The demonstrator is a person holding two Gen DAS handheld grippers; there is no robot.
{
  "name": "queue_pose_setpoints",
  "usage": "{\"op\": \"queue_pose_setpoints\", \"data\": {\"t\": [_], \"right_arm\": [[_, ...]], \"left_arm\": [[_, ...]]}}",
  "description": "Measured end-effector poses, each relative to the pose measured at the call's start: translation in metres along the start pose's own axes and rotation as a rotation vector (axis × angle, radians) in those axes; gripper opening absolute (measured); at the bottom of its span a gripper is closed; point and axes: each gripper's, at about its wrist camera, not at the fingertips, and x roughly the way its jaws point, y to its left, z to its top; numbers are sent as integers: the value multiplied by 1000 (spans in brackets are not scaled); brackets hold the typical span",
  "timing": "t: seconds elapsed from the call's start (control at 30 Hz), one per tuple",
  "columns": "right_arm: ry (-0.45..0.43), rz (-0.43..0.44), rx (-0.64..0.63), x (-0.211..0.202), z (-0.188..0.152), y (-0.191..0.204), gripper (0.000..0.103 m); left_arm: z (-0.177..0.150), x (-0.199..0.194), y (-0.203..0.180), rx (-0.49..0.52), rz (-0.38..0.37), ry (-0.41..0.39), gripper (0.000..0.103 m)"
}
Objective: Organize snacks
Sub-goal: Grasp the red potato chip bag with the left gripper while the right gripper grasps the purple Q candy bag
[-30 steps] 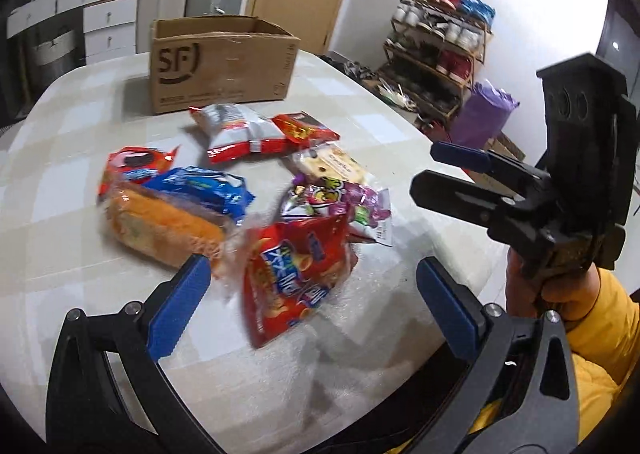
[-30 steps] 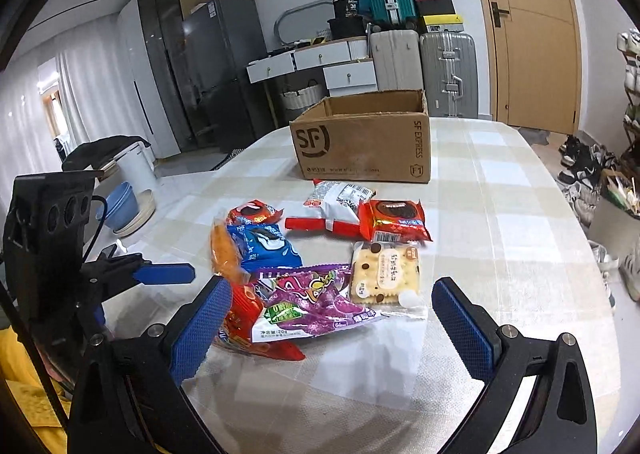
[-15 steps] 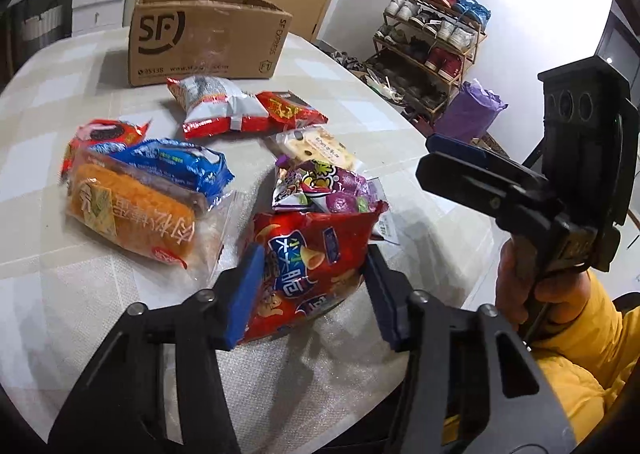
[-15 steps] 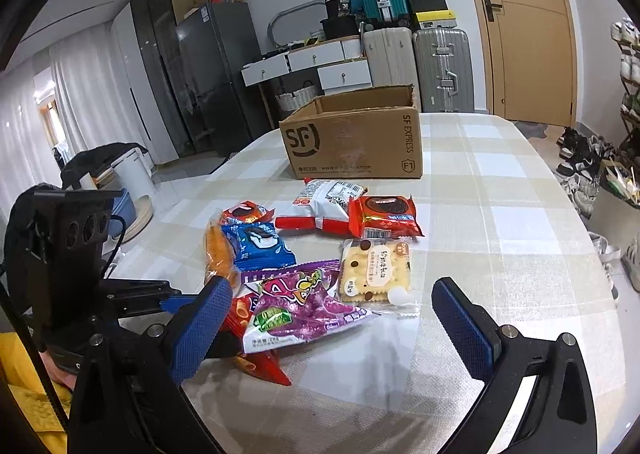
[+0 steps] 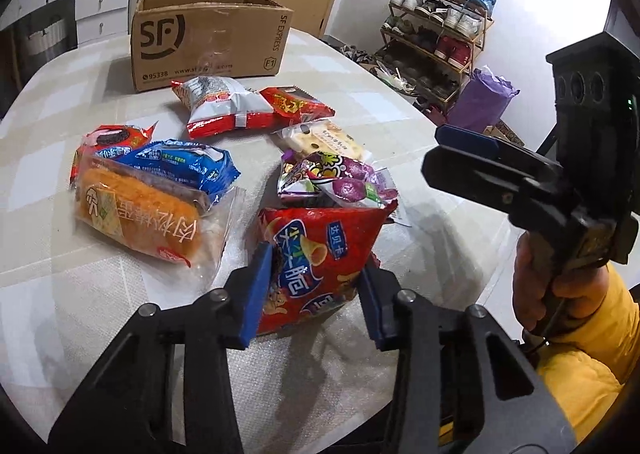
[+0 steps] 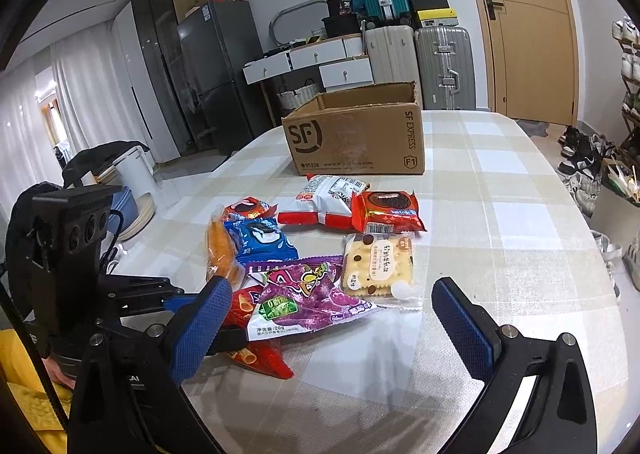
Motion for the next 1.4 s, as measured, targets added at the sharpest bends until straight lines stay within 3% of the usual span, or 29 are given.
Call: {"op": "queue_pose_setpoints", "data": {"t": [0.33, 0.5, 0.6, 0.8, 0.97, 1.07, 1.17, 1.4], "right_arm": [[-6, -15, 28, -4, 6, -4, 102], [-1, 0, 19, -5, 8, -1, 102], [32, 8, -11, 4, 7, 5, 102], [114, 27, -86, 31, 4, 20, 102], [157, 36, -124, 51, 2, 25, 101], [193, 31, -185, 63, 3, 34, 96], [241, 30, -202, 76, 1, 38, 75], [266, 10, -190, 82, -4, 34, 62]], "left_arm": [[0, -40, 8, -4, -2, -83, 36], [3, -73, 24, -84, -49, -134, 36], [7, -93, 31, -110, -21, -172, 36], [11, -128, 39, -136, -37, -245, 36], [8, -143, 42, -159, -3, -256, 36], [7, -147, 44, -182, 7, -259, 36], [5, -150, 44, -190, 12, -266, 36], [3, -145, 48, -221, 17, -251, 36]]}}
